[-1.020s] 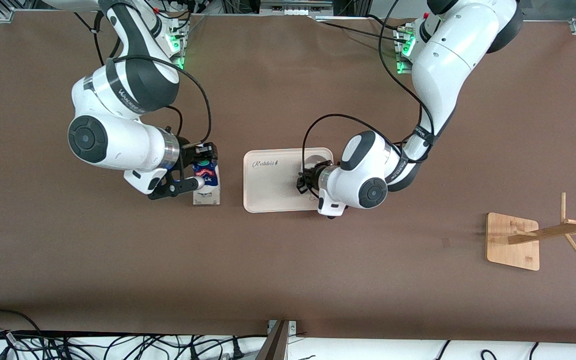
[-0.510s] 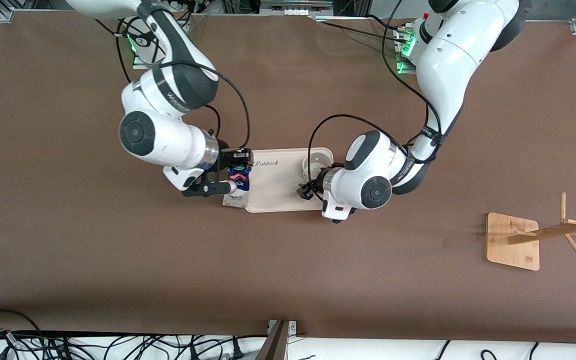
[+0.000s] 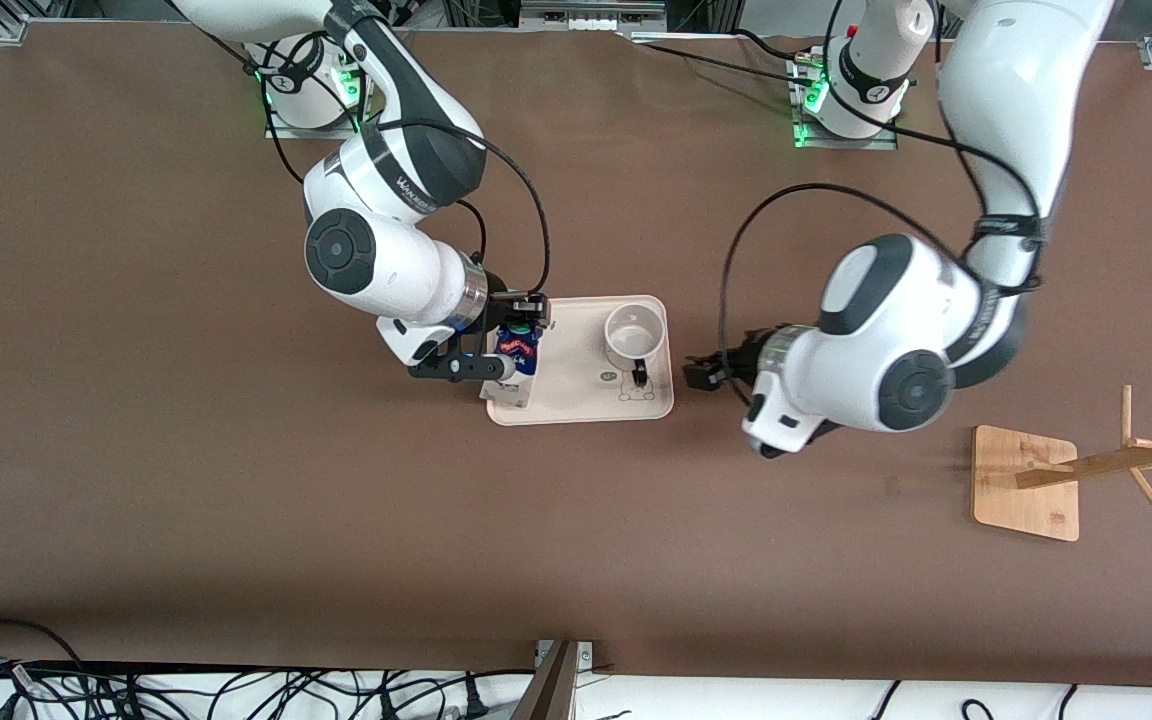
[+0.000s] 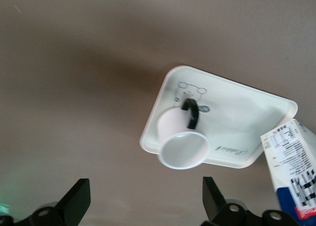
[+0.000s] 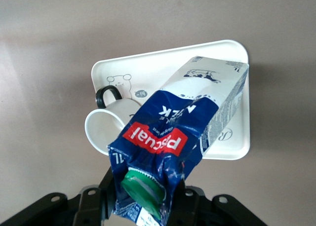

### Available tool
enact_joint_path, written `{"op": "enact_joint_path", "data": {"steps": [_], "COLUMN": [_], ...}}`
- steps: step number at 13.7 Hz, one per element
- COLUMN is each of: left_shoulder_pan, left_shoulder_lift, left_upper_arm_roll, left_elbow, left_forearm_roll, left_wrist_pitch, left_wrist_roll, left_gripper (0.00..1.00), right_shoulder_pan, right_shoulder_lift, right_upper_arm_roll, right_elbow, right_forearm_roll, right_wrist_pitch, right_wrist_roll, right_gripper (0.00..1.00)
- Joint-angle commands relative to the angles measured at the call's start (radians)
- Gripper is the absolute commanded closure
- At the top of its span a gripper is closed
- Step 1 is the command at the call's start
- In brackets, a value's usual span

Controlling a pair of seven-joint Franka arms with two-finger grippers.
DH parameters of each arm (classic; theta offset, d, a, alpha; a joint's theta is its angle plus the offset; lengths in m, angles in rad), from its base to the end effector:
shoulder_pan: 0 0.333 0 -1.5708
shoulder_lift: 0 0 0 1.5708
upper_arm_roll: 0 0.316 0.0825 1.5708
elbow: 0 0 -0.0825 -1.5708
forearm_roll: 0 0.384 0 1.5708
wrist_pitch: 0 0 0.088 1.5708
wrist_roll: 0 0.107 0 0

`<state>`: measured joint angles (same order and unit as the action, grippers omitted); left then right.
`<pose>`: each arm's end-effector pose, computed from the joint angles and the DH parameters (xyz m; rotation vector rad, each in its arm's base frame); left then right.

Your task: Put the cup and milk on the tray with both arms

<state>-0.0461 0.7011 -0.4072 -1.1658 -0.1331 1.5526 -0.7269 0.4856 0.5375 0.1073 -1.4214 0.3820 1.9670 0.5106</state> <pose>0.6611 -0.2517 0.3914 2.8399 0.4911 -0.6401 0.5832 0.4051 0.3943 -2.7729 0.1121 0.2891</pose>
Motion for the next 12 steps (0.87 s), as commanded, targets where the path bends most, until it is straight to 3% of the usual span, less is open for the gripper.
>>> {"op": "enact_joint_path", "data": {"steps": [1, 3, 5, 6, 7, 10, 11, 12], "left_shoulder_pan": [0.050, 0.090, 0.118, 0.139, 0.146, 0.198, 0.149, 0.027], "left_shoulder_lift": [-0.098, -0.153, -0.211, -0.245, -0.290, -0.391, -0.473, -0.567], "left_upper_arm_roll": [-0.001, -0.001, 0.001, -0.004, -0.002, 0.005, 0.096, 0.258], "left_elbow": [-0.009, -0.009, -0.009, -0.015, -0.026, -0.087, -0.185, -0.324], "left_forearm_roll": [0.120, 0.174, 0.207, 0.210, 0.210, 0.202, 0.204, 0.193], "left_wrist_pitch": [-0.089, -0.167, -0.239, -0.270, -0.275, -0.254, -0.164, -0.047], "left_wrist_roll": [0.252, 0.441, 0.500, 0.521, 0.530, 0.602, 0.675, 0.705], "left_gripper": [0.00, 0.00, 0.00, 0.00, 0.00, 0.00, 0.00, 0.00], "right_shoulder_pan": [0.002, -0.002, -0.004, -0.005, -0.007, -0.010, -0.010, -0.010], "right_shoulder_lift": [0.014, 0.058, 0.064, 0.064, 0.062, 0.065, 0.065, 0.065], "right_upper_arm_roll": [-0.004, -0.004, -0.004, -0.004, -0.006, -0.006, -0.008, -0.008], "right_elbow": [-0.008, -0.007, -0.008, -0.008, -0.005, -0.002, -0.002, -0.004], "right_forearm_roll": [0.031, 0.066, 0.077, 0.134, 0.185, 0.219, 0.221, 0.221], "right_wrist_pitch": [-0.057, -0.068, -0.111, -0.111, -0.106, -0.057, -0.057, -0.060], "right_wrist_roll": [-0.004, -0.007, 0.003, -0.001, -0.007, -0.021, -0.030, -0.037], "right_gripper": [0.52, 0.52, 0.52, 0.52, 0.52, 0.52, 0.52, 0.52]}}
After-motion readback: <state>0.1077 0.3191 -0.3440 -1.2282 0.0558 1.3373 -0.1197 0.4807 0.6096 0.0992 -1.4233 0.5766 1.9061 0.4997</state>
